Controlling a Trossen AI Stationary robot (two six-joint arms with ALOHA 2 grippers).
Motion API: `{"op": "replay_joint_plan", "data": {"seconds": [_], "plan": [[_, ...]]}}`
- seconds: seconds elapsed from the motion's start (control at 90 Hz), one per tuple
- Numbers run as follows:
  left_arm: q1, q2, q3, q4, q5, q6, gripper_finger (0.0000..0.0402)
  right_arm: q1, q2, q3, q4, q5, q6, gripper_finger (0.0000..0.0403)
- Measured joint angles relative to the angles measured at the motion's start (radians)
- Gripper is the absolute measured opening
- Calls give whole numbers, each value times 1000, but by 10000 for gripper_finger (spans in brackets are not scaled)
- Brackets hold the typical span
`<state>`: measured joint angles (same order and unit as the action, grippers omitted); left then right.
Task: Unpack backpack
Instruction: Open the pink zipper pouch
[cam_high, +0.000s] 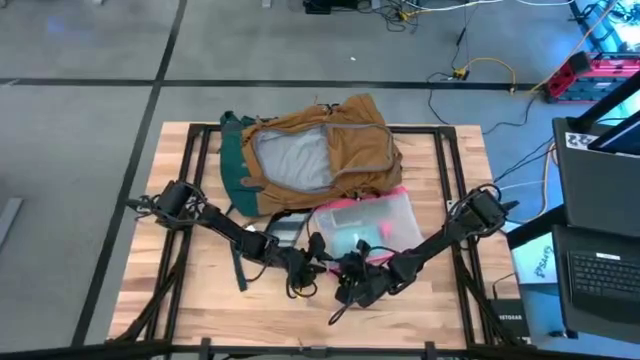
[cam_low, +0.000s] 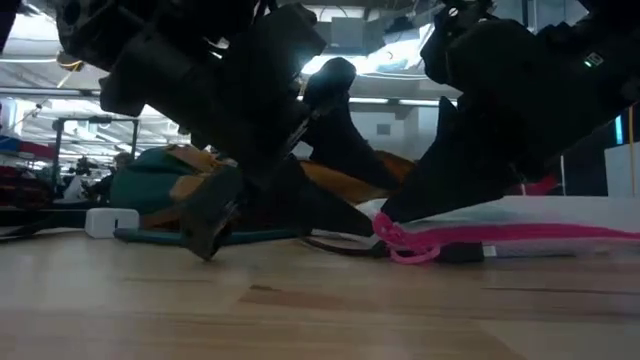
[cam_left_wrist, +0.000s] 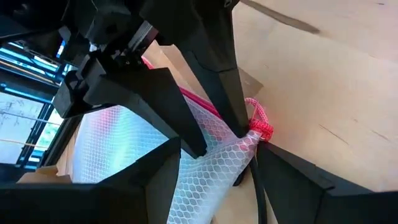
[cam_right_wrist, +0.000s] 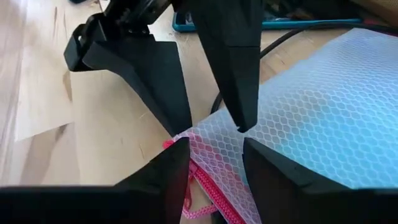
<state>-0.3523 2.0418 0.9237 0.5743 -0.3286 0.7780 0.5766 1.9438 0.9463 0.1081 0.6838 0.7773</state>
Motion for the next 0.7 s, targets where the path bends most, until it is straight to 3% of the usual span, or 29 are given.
{"op": "replay_joint_plan", "data": {"seconds": [0.7], "plan": [[-13, -3, 3, -135, -13, -45, 198, -1, 0, 0, 5, -8, 2, 138]]}}
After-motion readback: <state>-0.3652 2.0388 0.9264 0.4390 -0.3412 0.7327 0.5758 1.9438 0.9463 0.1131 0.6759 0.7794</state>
